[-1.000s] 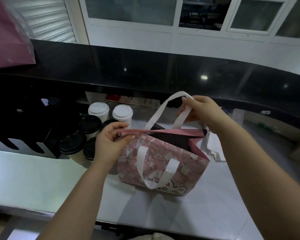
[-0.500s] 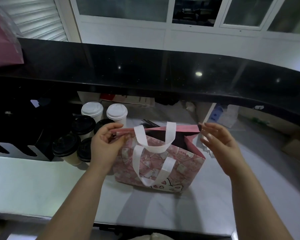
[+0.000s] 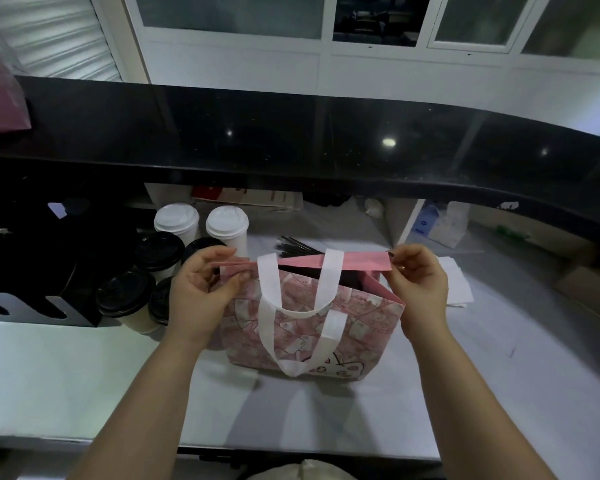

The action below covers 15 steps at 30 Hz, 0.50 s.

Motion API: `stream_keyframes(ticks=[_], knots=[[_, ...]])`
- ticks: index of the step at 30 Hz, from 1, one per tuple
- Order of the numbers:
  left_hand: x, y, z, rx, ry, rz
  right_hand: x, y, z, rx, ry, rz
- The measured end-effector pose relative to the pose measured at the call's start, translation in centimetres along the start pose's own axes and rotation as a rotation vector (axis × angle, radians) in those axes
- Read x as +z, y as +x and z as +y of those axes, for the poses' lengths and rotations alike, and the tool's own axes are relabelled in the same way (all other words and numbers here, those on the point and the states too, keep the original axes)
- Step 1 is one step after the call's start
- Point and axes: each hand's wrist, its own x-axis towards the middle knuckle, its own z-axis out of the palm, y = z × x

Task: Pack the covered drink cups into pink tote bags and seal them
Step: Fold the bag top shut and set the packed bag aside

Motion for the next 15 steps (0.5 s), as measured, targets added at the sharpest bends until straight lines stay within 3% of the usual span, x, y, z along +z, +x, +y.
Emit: stream_keyframes(ticks=[8,13,15], knots=[[0.3,-0.4,-0.1,0.005,0.021,0.009,-1.4,-0.3,0.3,0.007,0.015,-0.146],[0.4,-0.4,-0.1,0.018,0.007,0.026,-4.7,0.5,0.3,0.138,-0.239,-0.642],[0.6,-0.4,-0.1,0.017,0.006,0.028,-5.1,0.4,0.0,0.198,-0.178,-0.769]])
